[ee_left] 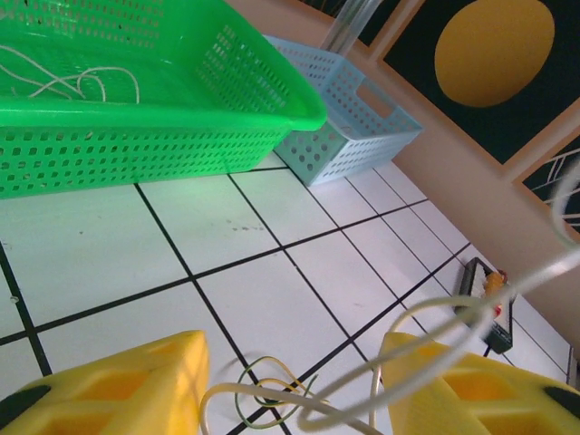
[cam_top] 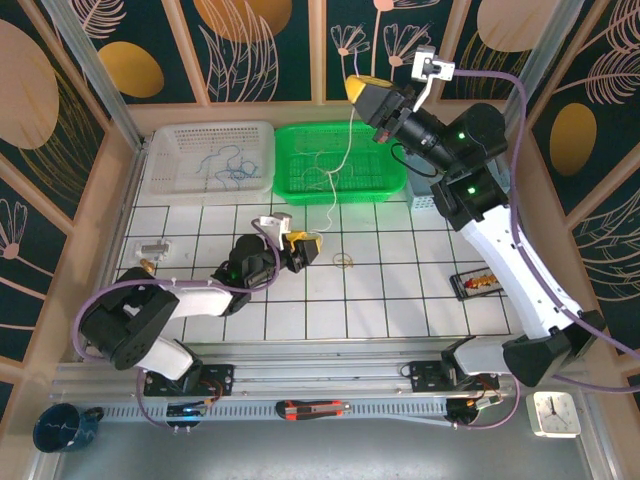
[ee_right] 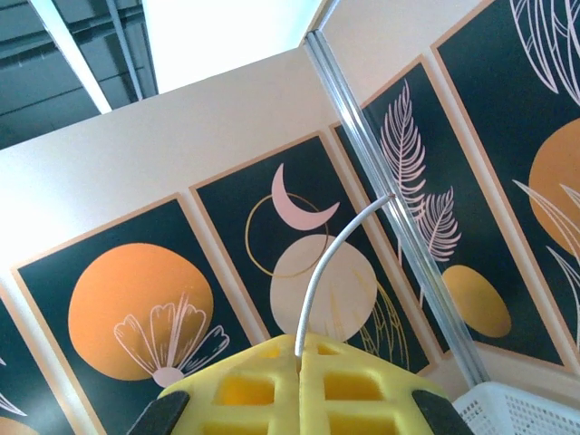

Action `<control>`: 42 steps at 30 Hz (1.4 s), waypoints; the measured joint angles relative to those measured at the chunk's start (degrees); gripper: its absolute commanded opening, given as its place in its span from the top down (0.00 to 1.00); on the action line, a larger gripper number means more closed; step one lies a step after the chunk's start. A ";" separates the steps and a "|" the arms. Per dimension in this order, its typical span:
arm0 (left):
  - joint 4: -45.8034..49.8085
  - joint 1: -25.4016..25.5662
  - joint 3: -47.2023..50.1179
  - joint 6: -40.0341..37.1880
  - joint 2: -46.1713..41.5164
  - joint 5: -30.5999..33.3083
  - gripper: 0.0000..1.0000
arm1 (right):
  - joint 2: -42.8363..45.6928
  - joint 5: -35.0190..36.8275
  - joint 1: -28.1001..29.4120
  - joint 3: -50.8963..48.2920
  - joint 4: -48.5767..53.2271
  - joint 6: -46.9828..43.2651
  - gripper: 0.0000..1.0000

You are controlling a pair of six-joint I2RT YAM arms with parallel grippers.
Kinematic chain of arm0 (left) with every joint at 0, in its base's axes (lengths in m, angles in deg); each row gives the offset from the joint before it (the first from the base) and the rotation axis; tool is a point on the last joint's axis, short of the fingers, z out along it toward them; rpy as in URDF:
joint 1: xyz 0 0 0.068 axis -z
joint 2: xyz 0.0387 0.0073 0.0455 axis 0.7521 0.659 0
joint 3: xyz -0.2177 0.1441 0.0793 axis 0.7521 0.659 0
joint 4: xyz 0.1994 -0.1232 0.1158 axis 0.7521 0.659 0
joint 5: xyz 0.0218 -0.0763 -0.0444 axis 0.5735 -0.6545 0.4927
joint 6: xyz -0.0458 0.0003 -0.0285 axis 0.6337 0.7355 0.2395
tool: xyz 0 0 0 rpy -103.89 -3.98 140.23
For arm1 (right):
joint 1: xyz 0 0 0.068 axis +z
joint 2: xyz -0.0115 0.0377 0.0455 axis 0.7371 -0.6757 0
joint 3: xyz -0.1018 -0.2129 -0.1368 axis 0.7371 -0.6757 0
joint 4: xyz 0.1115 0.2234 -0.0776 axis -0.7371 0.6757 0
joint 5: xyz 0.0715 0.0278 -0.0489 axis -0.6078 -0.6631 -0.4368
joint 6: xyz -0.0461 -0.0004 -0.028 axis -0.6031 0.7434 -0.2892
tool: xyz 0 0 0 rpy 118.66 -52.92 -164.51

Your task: Untangle the cables

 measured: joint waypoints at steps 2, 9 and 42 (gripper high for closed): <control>-0.55 -0.31 -0.70 0.24 0.81 -0.22 0.47 | 0.11 -0.02 0.04 0.00 -0.22 0.20 1.00; -4.50 -1.29 -2.40 3.50 3.34 -2.01 0.61 | 0.59 -0.02 0.04 -0.26 -0.31 0.37 1.00; 14.82 -11.47 -25.46 0.17 4.94 2.14 1.00 | -1.05 6.21 -15.54 -4.61 -2.45 -0.09 1.00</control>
